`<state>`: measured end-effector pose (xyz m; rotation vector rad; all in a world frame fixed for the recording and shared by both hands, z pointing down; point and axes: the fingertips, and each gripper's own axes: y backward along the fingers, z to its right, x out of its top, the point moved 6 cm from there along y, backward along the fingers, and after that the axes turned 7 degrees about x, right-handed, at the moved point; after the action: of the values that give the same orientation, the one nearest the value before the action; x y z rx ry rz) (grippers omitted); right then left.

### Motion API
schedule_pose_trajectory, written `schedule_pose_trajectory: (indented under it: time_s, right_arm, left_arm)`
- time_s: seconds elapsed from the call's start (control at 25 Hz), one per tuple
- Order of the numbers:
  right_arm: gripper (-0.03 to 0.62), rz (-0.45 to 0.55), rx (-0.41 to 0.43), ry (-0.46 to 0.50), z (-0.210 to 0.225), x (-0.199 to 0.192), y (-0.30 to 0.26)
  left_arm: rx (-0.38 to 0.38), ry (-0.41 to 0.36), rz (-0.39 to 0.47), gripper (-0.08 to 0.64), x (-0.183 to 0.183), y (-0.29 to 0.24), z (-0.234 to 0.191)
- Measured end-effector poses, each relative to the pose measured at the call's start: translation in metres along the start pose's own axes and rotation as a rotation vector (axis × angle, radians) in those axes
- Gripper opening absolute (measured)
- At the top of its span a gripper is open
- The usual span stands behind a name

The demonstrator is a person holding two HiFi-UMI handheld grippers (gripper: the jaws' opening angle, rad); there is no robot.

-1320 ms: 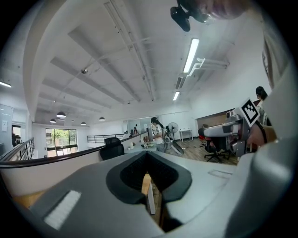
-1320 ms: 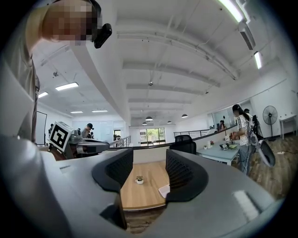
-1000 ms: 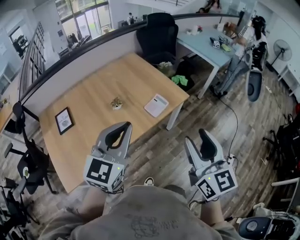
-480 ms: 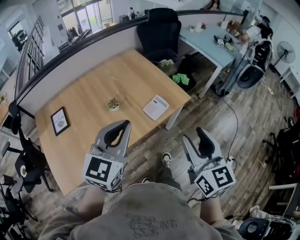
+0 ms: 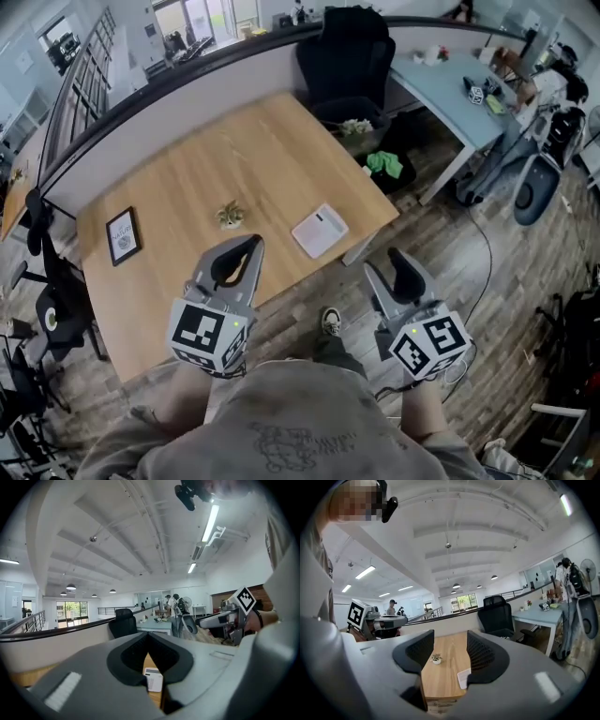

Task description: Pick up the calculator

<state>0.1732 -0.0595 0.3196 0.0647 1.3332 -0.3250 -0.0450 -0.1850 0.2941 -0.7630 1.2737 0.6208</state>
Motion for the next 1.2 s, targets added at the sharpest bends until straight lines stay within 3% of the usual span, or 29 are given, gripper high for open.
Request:
schedule_pose_trajectory:
  time_s: [0.6,0.88,1.2]
  right_arm:
    - [0.204,-0.272,0.206,-0.148,0.171,-0.043,-0.107]
    - [0.204,-0.403,0.308,-0.176,0.204,-0.076,-0.154]
    - [0.204,-0.479,0.358,-0.235,0.215,-0.111,-0.183]
  left_arm:
    - [0.166,0.077,-0.214,0.002,-0.044,-0.142,0.008]
    - [0.230,0.118,-0.326,0.002,-0.081,-0.173,0.004]
    - [0.256,0.161,-0.457,0.002,-0.140,-0.185,-0.003]
